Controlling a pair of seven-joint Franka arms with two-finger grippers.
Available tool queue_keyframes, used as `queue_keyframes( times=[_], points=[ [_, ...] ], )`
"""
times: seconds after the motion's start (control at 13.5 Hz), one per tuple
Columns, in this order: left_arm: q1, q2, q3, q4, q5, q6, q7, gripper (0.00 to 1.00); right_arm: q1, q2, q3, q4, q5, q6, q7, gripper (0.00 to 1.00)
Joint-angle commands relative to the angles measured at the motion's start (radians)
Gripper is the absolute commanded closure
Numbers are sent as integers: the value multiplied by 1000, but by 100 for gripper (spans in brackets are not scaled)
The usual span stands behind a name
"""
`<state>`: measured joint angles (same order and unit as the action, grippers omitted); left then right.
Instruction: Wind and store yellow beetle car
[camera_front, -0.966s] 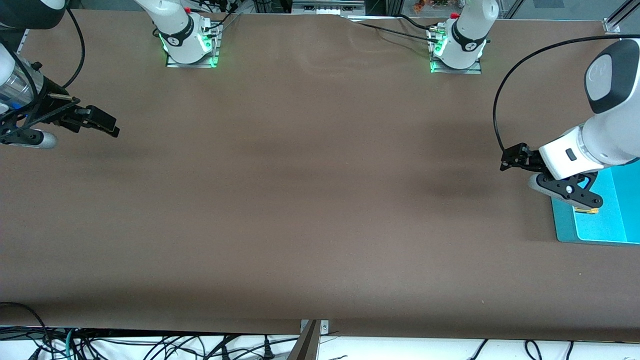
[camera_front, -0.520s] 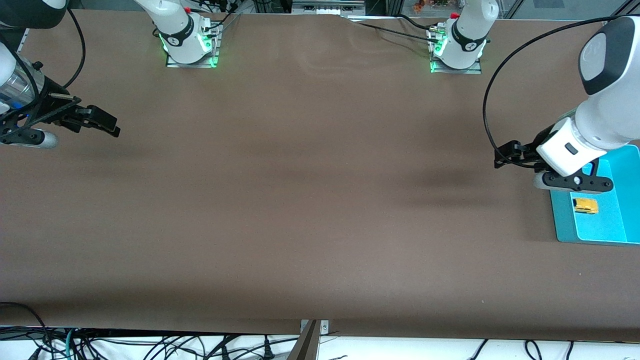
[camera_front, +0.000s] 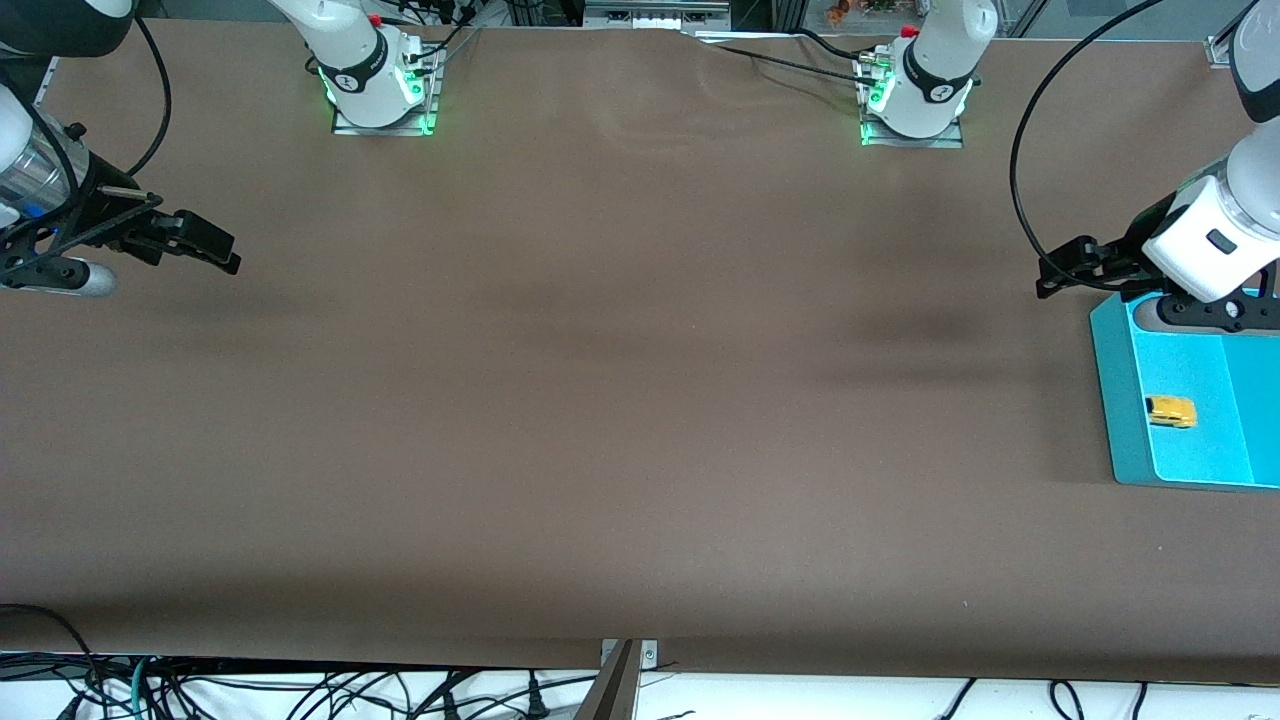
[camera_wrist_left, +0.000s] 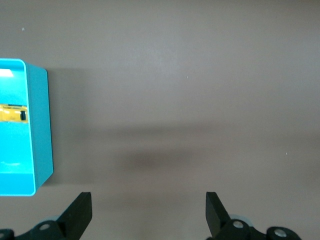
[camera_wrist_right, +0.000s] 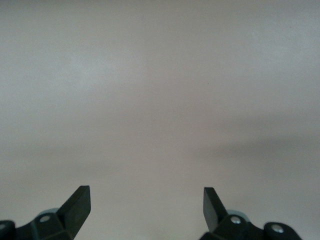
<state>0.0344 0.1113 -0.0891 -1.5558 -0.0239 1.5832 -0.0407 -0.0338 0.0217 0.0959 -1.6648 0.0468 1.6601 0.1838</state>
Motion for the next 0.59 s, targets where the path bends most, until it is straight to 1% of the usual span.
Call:
queue_keyframes(
  times=[0.0, 0.52],
  points=[
    [5, -4, 0, -14, -18, -22, -8, 0, 2, -6, 1, 5, 10, -2, -4, 0],
    [16, 21, 2, 3, -30, -20, -5, 0, 2, -5, -1, 5, 8, 1, -4, 0]
  ],
)
